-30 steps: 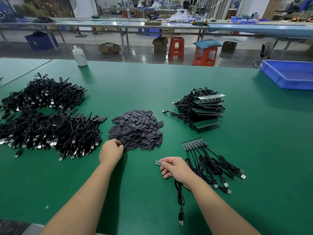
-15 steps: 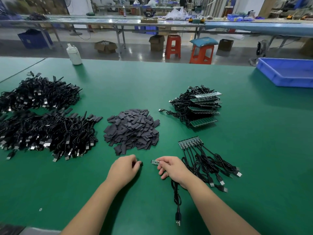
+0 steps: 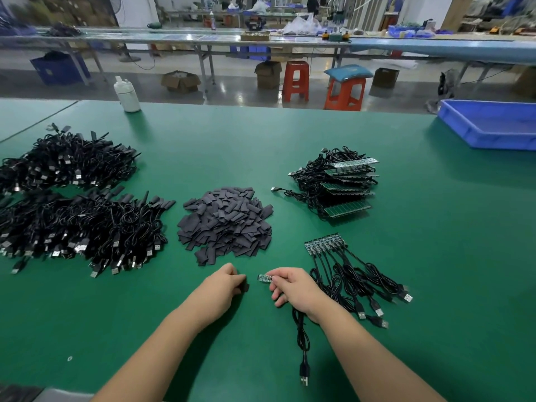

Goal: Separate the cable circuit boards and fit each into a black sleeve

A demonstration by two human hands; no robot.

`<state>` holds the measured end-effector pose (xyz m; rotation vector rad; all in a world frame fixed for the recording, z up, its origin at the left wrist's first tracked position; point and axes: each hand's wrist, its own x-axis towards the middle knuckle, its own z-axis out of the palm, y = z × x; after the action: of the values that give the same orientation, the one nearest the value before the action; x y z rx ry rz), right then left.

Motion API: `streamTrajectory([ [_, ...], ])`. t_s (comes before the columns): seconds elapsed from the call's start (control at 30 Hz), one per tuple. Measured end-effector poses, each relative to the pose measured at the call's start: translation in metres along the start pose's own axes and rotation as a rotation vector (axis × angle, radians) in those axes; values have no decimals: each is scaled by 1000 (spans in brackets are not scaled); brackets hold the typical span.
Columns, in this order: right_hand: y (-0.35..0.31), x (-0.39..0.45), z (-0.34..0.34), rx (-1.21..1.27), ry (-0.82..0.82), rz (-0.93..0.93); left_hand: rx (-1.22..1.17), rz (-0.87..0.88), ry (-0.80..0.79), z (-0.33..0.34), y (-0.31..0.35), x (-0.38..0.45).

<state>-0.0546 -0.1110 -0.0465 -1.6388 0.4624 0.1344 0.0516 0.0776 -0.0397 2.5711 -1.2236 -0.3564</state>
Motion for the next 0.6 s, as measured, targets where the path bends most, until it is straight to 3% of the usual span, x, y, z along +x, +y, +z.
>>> streamTrajectory([
  [0.13, 0, -1, 0, -1, -2, 4, 51, -11, 22, -6, -1, -2],
  [0.33, 1, 0, 0, 9, 4, 2, -125, 59, 176, -13, 8, -4],
  [0.6, 0, -2, 0, -8, 10, 8, -169, 58, 200, -7, 15, -4],
])
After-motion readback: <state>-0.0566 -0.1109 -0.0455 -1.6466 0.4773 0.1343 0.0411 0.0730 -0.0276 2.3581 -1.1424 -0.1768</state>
